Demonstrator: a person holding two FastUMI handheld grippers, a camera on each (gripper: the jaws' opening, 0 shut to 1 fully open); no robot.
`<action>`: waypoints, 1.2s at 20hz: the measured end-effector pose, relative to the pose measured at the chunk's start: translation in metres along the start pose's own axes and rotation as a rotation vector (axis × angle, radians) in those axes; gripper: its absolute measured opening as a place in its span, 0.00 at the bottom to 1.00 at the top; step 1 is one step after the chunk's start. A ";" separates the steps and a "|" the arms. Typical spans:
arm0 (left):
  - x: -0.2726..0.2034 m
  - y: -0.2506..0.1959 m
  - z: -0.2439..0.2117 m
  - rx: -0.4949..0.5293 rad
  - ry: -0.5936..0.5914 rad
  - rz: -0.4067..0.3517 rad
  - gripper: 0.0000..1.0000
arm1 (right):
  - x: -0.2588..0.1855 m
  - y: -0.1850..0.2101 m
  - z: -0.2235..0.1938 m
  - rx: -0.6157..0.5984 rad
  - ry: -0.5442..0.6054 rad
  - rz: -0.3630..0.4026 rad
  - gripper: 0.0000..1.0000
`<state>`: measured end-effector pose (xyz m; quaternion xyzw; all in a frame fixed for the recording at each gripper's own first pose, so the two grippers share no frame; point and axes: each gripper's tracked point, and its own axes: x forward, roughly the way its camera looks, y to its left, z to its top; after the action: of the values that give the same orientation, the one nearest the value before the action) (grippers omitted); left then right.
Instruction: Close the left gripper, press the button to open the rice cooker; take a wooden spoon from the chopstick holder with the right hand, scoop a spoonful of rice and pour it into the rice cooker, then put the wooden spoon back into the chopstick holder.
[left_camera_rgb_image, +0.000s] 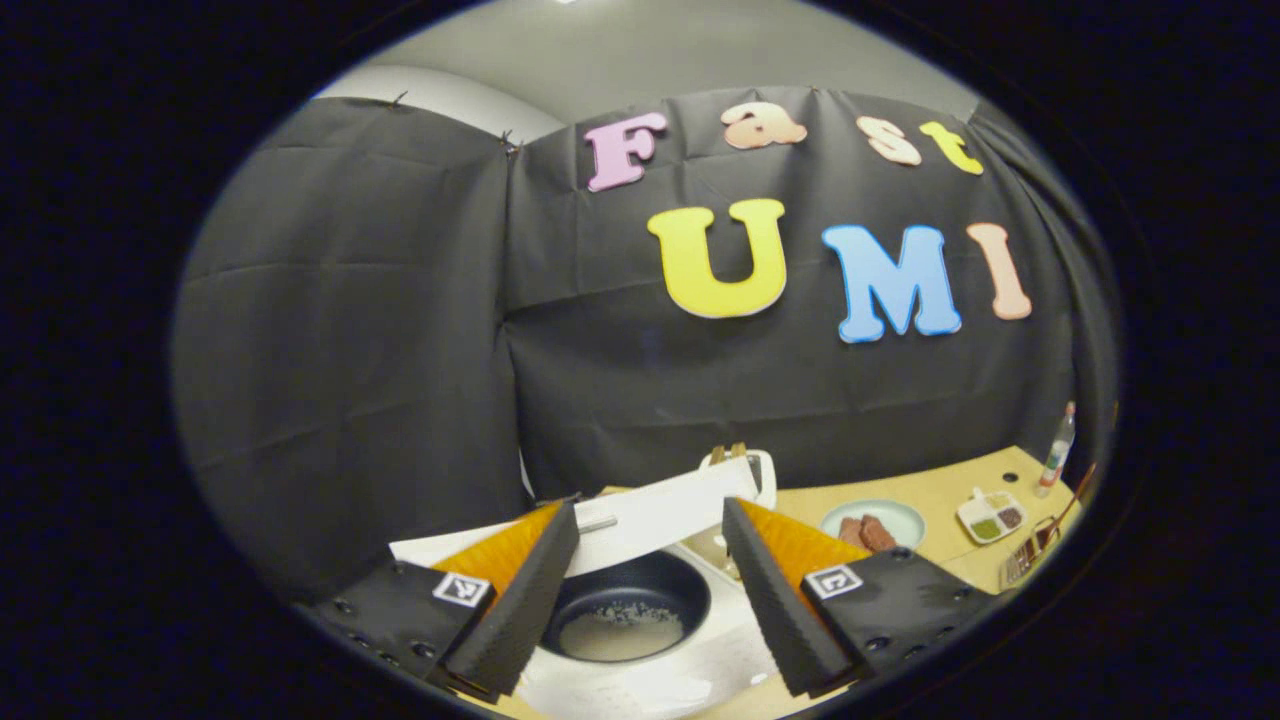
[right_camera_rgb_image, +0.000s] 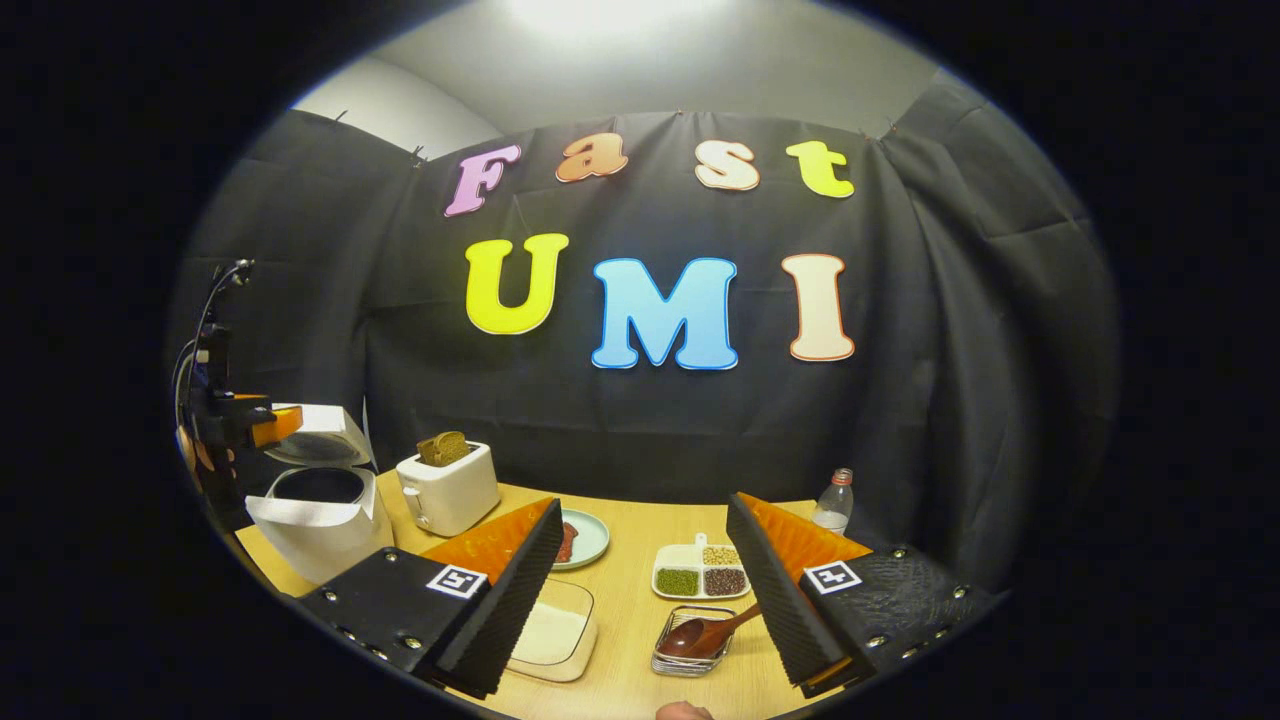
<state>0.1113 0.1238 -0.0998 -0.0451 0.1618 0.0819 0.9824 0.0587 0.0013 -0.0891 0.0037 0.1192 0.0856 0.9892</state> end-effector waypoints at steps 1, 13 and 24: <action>0.000 0.001 0.018 -0.064 -0.051 -0.005 0.94 | 0.000 0.001 0.000 -0.003 0.000 0.003 1.00; 0.035 0.071 0.156 -0.021 -0.234 0.103 0.97 | 0.004 0.002 -0.005 -0.013 0.011 -0.026 1.00; 0.176 0.120 0.130 -0.060 0.049 0.122 0.95 | -0.008 -0.021 -0.018 -0.027 0.044 -0.141 1.00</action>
<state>0.2946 0.2818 -0.0420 -0.0665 0.1856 0.1455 0.9695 0.0507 -0.0214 -0.1058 -0.0199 0.1399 0.0172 0.9898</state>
